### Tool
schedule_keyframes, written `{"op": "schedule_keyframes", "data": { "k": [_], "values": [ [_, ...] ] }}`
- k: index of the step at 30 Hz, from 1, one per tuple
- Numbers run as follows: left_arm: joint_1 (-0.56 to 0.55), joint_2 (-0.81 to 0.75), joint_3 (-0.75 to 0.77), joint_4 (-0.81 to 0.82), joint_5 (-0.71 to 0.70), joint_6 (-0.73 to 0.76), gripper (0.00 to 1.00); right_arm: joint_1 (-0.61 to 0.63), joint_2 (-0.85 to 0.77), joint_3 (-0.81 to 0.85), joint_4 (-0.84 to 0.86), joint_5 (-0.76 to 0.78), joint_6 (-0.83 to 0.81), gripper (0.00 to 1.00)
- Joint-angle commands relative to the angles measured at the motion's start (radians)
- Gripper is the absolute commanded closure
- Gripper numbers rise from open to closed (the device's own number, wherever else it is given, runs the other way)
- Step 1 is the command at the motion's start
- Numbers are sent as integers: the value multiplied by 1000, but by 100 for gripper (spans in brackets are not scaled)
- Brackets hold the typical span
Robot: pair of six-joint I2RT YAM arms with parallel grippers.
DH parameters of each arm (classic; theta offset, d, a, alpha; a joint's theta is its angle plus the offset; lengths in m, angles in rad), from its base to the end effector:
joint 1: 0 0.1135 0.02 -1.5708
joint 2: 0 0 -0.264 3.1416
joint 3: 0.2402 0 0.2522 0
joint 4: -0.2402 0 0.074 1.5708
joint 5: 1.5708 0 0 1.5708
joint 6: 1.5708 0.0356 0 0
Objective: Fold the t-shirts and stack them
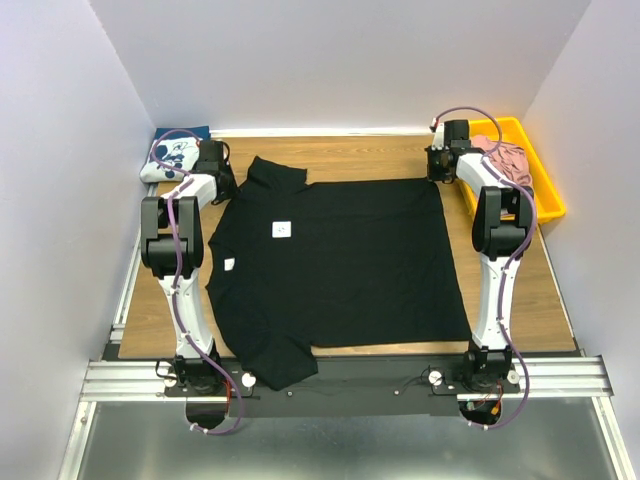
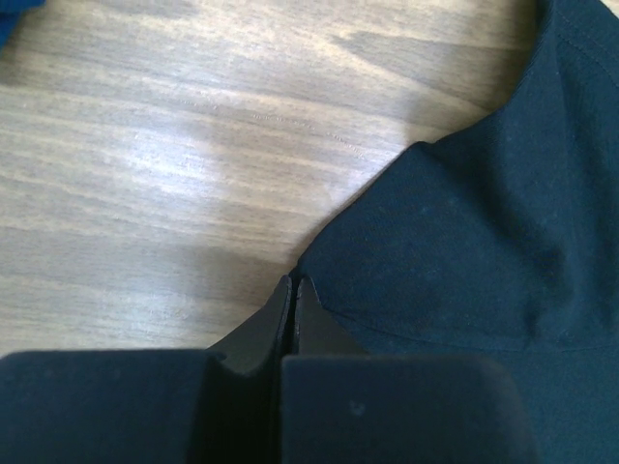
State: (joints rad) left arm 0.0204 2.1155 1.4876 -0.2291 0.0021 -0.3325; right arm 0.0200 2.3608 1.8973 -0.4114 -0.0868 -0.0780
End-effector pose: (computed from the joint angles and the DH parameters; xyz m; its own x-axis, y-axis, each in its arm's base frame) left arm 0.4619 0.0093 0.1611 -0.7081 -0.3409 -0.6183 -0.2646 0.9400 -0.2152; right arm 0.5235 0.0136 0.1595 -0.7591 -0.0928 -0.6443 -0.1350 0.9907 0.0164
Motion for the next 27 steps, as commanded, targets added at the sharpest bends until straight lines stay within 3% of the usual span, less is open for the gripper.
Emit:
{"op": "schedule_keyframes", "data": {
  "k": [1,14,27],
  "values": [
    [7,61,0,-44,12,27,100,1,63,13,-43,18,-22,98],
    [10,-66,43,-29,33,56,100,0,-72,26,-50,5,14,99],
    [23,-258,-95,4,33,24,100,-6,-276,-153,-49,82,75,99]
  ]
}}
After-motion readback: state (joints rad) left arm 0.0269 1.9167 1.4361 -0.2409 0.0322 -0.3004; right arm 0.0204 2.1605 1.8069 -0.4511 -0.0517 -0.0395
